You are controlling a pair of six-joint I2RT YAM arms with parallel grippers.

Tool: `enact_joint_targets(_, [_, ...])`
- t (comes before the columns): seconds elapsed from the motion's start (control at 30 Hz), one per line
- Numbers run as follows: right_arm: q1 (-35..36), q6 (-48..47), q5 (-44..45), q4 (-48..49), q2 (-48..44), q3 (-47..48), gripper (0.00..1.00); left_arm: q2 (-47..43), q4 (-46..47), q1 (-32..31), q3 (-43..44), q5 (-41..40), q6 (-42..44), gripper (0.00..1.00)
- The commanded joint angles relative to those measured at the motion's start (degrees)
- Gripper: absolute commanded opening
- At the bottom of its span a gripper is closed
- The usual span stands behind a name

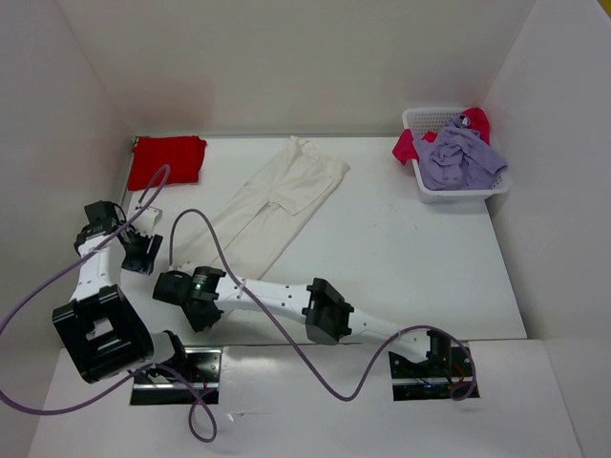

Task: Fold and stack the t-shirts
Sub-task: Rotate the tshirt 90 degrees

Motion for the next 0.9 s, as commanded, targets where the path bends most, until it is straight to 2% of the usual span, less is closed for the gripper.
enact_joint_targets(0.0, [1.11,-1.77,4.65,-7.25,2.89,-4.81,0.25,0.84,0.67,0.93,0.88,2.33,1.46,0.71])
enact_joint_targets(0.03, [1.11,-1.77,4.65,-7.25,3.59,-4.81,0.14,1.45,0.67,0.93,0.89,2.85,1.46,0.71])
enact_joint_targets(0.13, [1.11,-1.15,5.79,-7.25,2.73,-7.86,0.00,1.46,0.06,1.46,1.42,2.86,1.46,0.71])
enact_joint_targets(0.27, [1.11,-0.01,6.50,-4.01,-2.19,-18.22,0.00,0.84,-1.00,1.46,1.94,4.00,2.77,0.71])
enact_joint_targets(0.3, [1.11,-0.01,4.59,-1.21,-4.38,-27.65,0.00,0.06,-1.00,1.46,2.46,4.52,3.30,0.71])
enact_joint_targets(0.33, [0.59,-0.01,3.52,6.21,-10.23,-33.23,0.00,-0.56,-1.52,1.46,2.47,4.53,3.30,0.71])
enact_joint_targets(0.37, [-0.29,0.77,0.90,9.77,-13.42,-44.25,0.00,-0.56,-1.52,1.46,2.47,5.05,3.82,0.72])
enact_joint_targets(0.43, [-2.13,3.85,-1.84,17.67,-21.75,-54.07,0.00,-1.18,-2.22,1.46,3.52,5.76,4.44,0.72])
enact_joint_targets(0.47, [-3.01,4.81,-2.55,19.45,-24.15,-62.47,0.00,-1.18,-3.01,0.94,3.52,6.45,4.44,0.72])
enact_joint_targets(0.57, [-5.04,6.41,-2.55,23.86,-31.98,-74.36,0.00,-1.18,-3.02,-0.91,4.05,5.94,4.97,0.72])
enact_joint_targets(0.67, [-6.54,7.02,-1.86,25.09,-37.26,-82.29,0.00,-1.18,-3.02,-4.95,5.19,4.70,3.14,0.72])
enact_joint_targets(0.87, [-8.82,8.78,-1.85,28.00,-46.48,-96.53,0.00,-1.79,-3.55,-20.05,6.95,2.07,0.32,0.72])
